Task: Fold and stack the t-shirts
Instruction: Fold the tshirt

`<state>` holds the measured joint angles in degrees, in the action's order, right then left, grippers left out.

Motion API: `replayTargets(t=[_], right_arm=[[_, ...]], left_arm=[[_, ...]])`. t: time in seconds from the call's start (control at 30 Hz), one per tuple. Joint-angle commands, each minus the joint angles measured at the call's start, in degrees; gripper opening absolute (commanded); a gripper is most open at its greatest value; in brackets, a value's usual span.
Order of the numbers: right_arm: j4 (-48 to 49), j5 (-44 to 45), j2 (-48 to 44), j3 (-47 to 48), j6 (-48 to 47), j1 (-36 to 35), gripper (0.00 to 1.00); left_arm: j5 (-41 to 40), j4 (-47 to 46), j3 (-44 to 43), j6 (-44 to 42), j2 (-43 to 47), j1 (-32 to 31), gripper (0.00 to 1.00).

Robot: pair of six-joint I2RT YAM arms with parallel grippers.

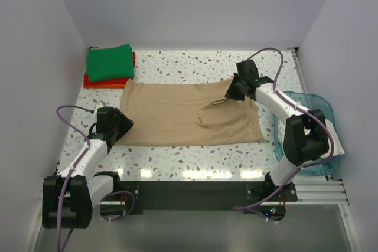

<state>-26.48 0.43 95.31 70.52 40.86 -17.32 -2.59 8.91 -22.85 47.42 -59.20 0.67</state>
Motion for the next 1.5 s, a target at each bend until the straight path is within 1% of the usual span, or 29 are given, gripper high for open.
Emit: replayTargets(t=[0.0,0.23,0.47,0.53,0.57,0.63,0.67,0.7,0.77,0.8,0.87,0.93,0.97,1.0,1.03,1.07,1.13,1.27,1.3,1.47], right_arm=[[5.30,-0.34,-0.47,1.46,-0.87,0.62,0.00],[9.16,-0.25,-1.26,-1.35,0.45,2.29,0.00],[9.69,-1.75,0.23,-3.19,0.62,3.61,0.00],[9.69,-1.57,0.14,-4.07,0.62,4.40,0.07],[9.61,-1.48,0.14,-4.42,0.54,4.84,0.19],[9.43,-1.66,-0.12,-4.34,-0.52,5.63,0.35],[7.78,-1.66,-0.30,-3.99,-1.04,5.89,0.42],[6.80,-1.40,-0.56,-3.12,-1.66,5.90,0.54],[3.56,-0.87,-2.49,-2.85,-3.24,5.90,0.62],[2.76,-0.60,-3.71,-3.98,-3.51,5.90,0.68],[1.69,0.89,-7.84,-7.74,-4.04,5.98,0.73],[2.13,1.77,-12.13,-11.18,-3.95,5.90,0.75],[2.66,1.95,-13.38,-14.85,-3.60,5.90,0.75],[3.71,-0.23,-14.52,-17.06,-2.64,5.90,0.75],[6.59,-0.34,-15.75,-19.17,-2.11,5.90,0.75],[7.40,-0.34,-17.07,-22.76,-1.41,5.90,0.75],[9.94,-1.30,-17.52,-25.51,-0.34,5.81,0.75],[12.06,0.71,-17.17,-29.55,0.80,5.81,0.74],[12.24,1.15,-17.17,-30.17,1.58,5.81,0.74],[12.24,4.49,-19.72,-35.61,4.31,5.81,0.75]], left_arm=[[-1.89,-3.37,0.88,1.18,-0.30,-0.14,0.62],[-2.86,-3.81,2.46,2.06,-0.30,-0.14,0.63],[-2.77,-4.07,2.99,2.68,-0.65,-0.23,0.63],[-2.86,-4.07,2.90,2.77,-0.48,-0.14,0.64],[-2.86,-4.07,2.90,2.94,-0.39,-0.23,0.64],[-2.42,-4.34,2.81,3.03,-0.22,-0.14,0.64],[-2.42,-4.25,2.64,3.12,-0.04,-0.23,0.64],[-2.25,-4.25,2.46,3.12,0.05,-0.23,0.65],[-1.90,-4.16,1.76,3.12,0.49,-0.14,0.65],[-1.54,-4.07,1.41,3.21,0.66,-0.14,0.65],[-1.28,-3.98,0.70,3.12,1.54,-0.14,0.65],[-1.19,-3.90,0.18,3.21,2.42,-0.14,0.65],[-1.10,-3.98,0.00,3.21,2.60,-0.23,0.65],[-1.10,-4.59,-0.09,3.21,2.60,-0.14,0.65],[-1.10,-5.12,-0.09,3.38,1.99,-0.14,0.65],[-0.49,-5.91,-0.09,3.64,1.55,-0.14,0.65],[0.48,-7.93,-0.53,4.26,-0.90,-0.14,0.65],[0.04,-11.19,-1.50,4.52,-4.87,-0.23,0.65],[-0.31,-11.97,-1.23,4.70,-5.48,-1.53,0.65],[-3.64,-12.51,1.13,5.66,-7.68,-1.63,0.65]])
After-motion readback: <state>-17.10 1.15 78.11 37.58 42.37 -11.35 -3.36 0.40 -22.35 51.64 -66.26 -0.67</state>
